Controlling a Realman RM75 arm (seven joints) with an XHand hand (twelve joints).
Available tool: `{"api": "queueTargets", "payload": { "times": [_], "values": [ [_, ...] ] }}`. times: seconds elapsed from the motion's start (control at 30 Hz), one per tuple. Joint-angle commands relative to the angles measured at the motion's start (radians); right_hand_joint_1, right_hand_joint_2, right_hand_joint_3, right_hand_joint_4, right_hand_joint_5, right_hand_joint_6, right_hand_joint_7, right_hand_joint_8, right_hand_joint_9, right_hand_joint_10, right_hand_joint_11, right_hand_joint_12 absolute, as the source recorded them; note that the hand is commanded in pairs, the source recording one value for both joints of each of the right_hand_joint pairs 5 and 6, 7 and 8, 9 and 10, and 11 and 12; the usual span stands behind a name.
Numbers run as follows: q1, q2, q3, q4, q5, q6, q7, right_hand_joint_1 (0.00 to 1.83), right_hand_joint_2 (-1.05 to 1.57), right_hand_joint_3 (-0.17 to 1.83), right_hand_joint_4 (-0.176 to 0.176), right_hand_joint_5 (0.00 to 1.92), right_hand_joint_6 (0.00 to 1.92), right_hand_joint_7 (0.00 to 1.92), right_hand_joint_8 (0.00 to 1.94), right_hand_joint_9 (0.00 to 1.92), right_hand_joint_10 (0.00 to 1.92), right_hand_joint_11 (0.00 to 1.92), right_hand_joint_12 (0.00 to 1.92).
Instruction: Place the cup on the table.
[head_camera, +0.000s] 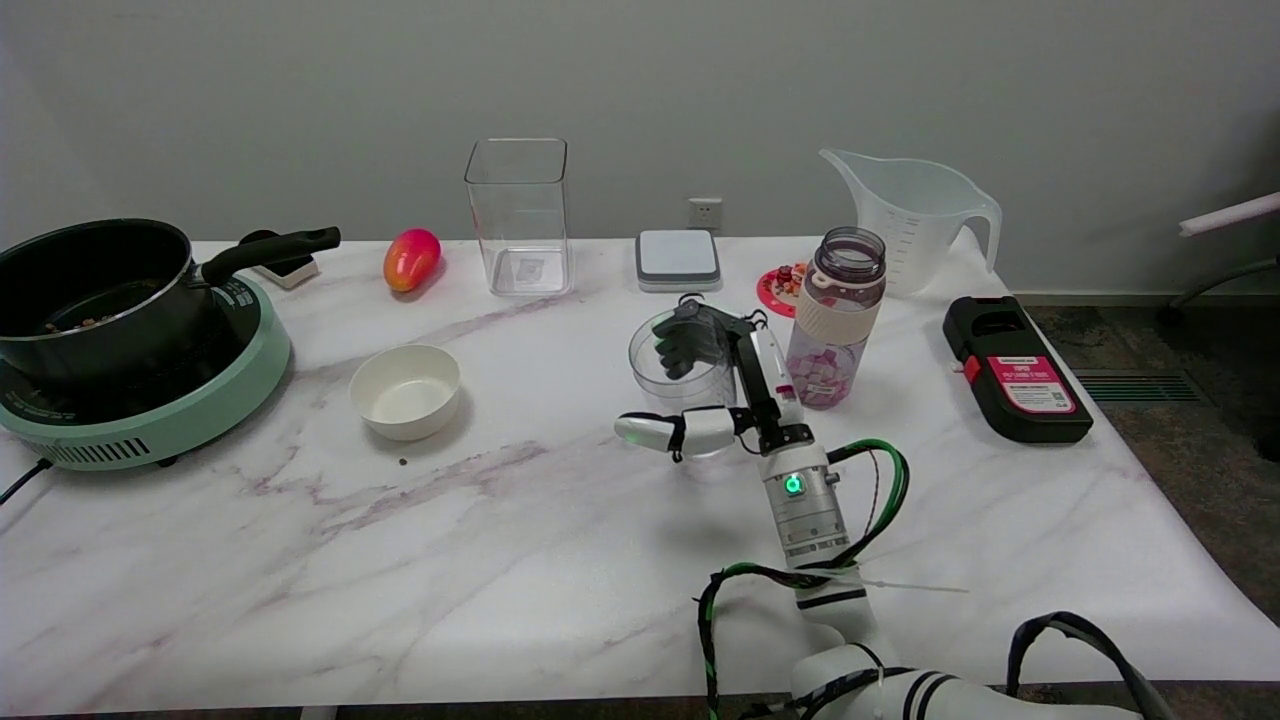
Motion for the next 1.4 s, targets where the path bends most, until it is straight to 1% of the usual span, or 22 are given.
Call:
{"api": "queueTargets", "payload": {
  "times": [0.03, 0.4, 0.57, 0.63, 0.7, 0.77, 0.83, 0.93, 1.03, 1.1, 1.33, 1.4],
  "values": [
    [-0.009, -0.047, -0.001, -0.154, -0.046, 0.141, 0.095, 1.21, 1.37, 0.36, 0.0, 1.46, 1.46, 1.55, 1.55, 1.49, 1.49, 1.3, 1.3],
    [-0.042, -0.054, 0.0, -0.156, -0.049, 0.131, 0.117, 1.19, 1.39, 0.35, 0.0, 1.46, 1.46, 1.55, 1.55, 1.49, 1.49, 1.3, 1.3],
    [-0.044, -0.054, 0.004, -0.16, -0.044, 0.127, 0.128, 1.21, 1.31, 0.44, 0.0, 1.41, 1.41, 1.54, 1.54, 1.48, 1.48, 1.29, 1.29],
    [-0.046, -0.052, 0.005, -0.159, -0.044, 0.127, 0.128, 1.25, 1.15, 0.57, 0.0, 1.31, 1.31, 1.49, 1.49, 1.43, 1.43, 1.26, 1.26],
    [-0.046, -0.049, 0.006, -0.157, -0.043, 0.127, 0.13, 1.26, 0.97, 0.66, 0.0, 1.2, 1.2, 1.43, 1.43, 1.37, 1.37, 1.22, 1.22],
    [-0.046, -0.048, 0.01, -0.155, -0.043, 0.127, 0.13, 1.26, 0.84, 0.67, 0.0, 1.13, 1.13, 1.38, 1.38, 1.32, 1.32, 1.18, 1.18],
    [-0.046, -0.048, 0.014, -0.154, -0.043, 0.127, 0.13, 1.28, 0.72, 0.61, 0.0, 1.02, 1.02, 1.32, 1.32, 1.26, 1.26, 1.15, 1.15],
    [-0.046, -0.047, 0.015, -0.153, -0.041, 0.129, 0.13, 1.29, 0.53, 0.58, 0.0, 0.94, 0.94, 1.25, 1.25, 1.2, 1.2, 1.1, 1.1],
    [-0.047, -0.045, 0.015, -0.153, -0.036, 0.13, 0.13, 1.25, 0.21, 0.81, 0.0, 0.88, 0.88, 1.15, 1.15, 1.09, 1.09, 0.99, 0.99],
    [-0.05, -0.045, 0.015, -0.153, -0.032, 0.132, 0.13, 1.24, 0.12, 0.89, 0.0, 0.85, 0.85, 1.12, 1.12, 1.04, 1.04, 0.94, 0.94],
    [-0.058, -0.046, 0.026, -0.153, -0.032, 0.134, 0.13, 1.22, -0.05, 1.07, 0.0, 0.82, 0.82, 1.07, 1.07, 0.93, 0.93, 0.84, 0.84],
    [-0.058, -0.047, 0.027, -0.153, -0.032, 0.133, 0.131, 1.22, -0.13, 1.16, 0.0, 0.81, 0.81, 1.01, 1.01, 0.84, 0.84, 0.77, 0.77]
  ]
}}
